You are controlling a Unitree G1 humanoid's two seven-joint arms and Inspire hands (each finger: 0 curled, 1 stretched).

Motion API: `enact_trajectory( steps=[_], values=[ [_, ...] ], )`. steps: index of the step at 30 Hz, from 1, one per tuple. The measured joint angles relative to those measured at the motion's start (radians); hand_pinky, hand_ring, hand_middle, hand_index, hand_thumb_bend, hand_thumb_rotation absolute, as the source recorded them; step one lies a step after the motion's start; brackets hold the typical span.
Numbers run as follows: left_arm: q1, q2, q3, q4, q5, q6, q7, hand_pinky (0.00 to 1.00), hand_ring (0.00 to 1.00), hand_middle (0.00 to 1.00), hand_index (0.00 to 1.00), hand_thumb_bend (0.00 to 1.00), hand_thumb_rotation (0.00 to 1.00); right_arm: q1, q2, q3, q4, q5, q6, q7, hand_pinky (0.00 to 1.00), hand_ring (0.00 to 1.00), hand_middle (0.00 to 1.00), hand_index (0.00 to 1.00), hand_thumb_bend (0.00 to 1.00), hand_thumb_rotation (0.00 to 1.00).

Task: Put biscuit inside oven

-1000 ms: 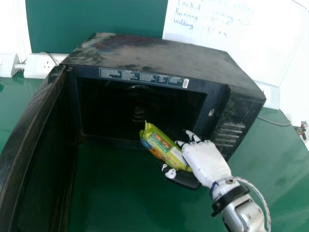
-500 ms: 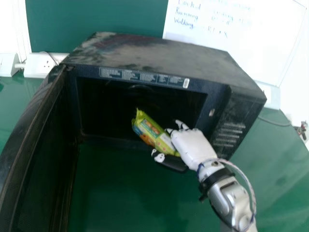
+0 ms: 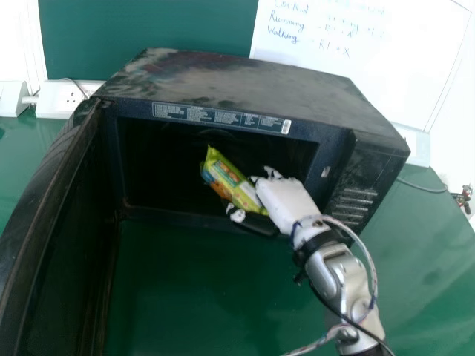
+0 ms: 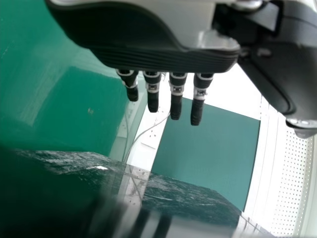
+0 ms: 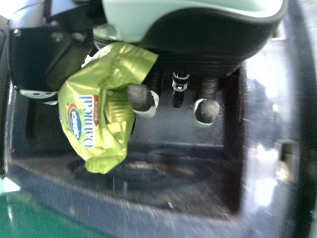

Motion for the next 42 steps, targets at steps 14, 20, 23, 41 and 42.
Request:
enact_trajectory(
  steps=[14, 20, 23, 41, 42],
  values=[
    [0.017, -0.004, -0.001, -0.001, -0.003, -0.001, -0.018, 0.40, 0.52, 0.62, 0.74, 0.94, 1.00, -0.192, 0.051, 0.067, 0.351, 0.043, -0.032, -0.158, 0.00, 0.00, 0.00, 0.47, 0.49, 0.04],
    [0.020, -0.006, -0.005, -0.005, 0.000, -0.001, -0.013, 0.34, 0.45, 0.55, 0.73, 0.95, 1.00, -0.300, 0.087, 0.097, 0.543, 0.063, -0.050, -0.217, 0.00, 0.00, 0.00, 0.47, 0.49, 0.04],
    [0.021, -0.007, -0.014, -0.006, 0.000, -0.001, -0.013, 0.32, 0.43, 0.54, 0.71, 0.95, 1.00, -0.360, 0.109, 0.111, 0.652, 0.076, -0.060, -0.256, 0.00, 0.00, 0.00, 0.47, 0.49, 0.04],
    [0.034, -0.014, -0.024, -0.006, -0.001, -0.013, -0.027, 0.29, 0.40, 0.49, 0.63, 0.96, 1.00, -0.591, 0.198, 0.187, 1.145, 0.132, -0.083, -0.407, 0.00, 0.00, 0.00, 0.47, 0.49, 0.04],
    [0.035, -0.014, -0.024, -0.006, -0.001, -0.013, -0.027, 0.30, 0.42, 0.50, 0.61, 0.96, 1.00, -0.595, 0.198, 0.189, 1.157, 0.136, -0.082, -0.410, 0.00, 0.00, 0.00, 0.47, 0.49, 0.04]
  ],
)
